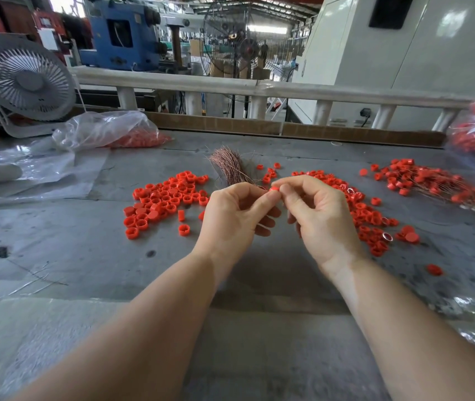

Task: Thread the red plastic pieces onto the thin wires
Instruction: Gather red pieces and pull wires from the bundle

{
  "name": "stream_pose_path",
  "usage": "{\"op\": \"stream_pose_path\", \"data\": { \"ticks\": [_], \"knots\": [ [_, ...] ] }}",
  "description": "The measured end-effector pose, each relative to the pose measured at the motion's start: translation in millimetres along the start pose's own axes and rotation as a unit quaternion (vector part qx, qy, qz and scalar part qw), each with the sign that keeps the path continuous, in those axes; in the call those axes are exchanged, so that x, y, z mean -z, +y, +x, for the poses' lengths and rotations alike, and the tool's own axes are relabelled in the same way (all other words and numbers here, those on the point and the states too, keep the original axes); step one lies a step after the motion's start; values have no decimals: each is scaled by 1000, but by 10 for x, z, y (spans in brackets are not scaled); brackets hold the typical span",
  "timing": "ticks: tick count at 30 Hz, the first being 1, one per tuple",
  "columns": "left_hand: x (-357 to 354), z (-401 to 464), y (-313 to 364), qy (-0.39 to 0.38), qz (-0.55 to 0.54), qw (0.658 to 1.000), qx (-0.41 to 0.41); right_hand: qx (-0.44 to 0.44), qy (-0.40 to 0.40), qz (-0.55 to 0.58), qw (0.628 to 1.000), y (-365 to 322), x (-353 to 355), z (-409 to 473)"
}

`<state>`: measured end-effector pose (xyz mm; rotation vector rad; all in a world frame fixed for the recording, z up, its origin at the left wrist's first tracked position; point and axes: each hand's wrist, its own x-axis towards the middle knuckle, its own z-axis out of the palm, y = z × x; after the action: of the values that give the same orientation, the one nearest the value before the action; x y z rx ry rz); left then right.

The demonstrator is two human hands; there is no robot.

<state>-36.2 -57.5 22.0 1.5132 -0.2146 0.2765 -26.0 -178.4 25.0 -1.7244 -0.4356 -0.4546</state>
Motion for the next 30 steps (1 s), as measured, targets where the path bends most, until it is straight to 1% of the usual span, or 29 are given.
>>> {"op": "stream_pose_path", "data": {
  "ticks": [3, 8, 11, 23, 26, 30],
  "knots": [
    [0, 7, 2, 6, 13, 1000, 0, 8, 5, -4, 1000, 7, -4, 4],
    [7, 10, -3, 3, 40, 999, -10, -10, 0, -2, 1000, 37, 3, 6],
    [11, 15, -21, 3, 64, 998, -16, 1, 2, -9, 1000, 40, -4, 5],
    [26, 28, -16, 13, 194, 979, -67, -3, -8, -18, 1000, 32, 1, -5],
    [31, 33, -16, 17, 205, 976, -76, -5, -10, -20, 1000, 31, 3, -6],
    [33, 13, -18, 15, 197, 976, -93, -28, -11, 16, 999, 12, -2, -6]
  ]
}}
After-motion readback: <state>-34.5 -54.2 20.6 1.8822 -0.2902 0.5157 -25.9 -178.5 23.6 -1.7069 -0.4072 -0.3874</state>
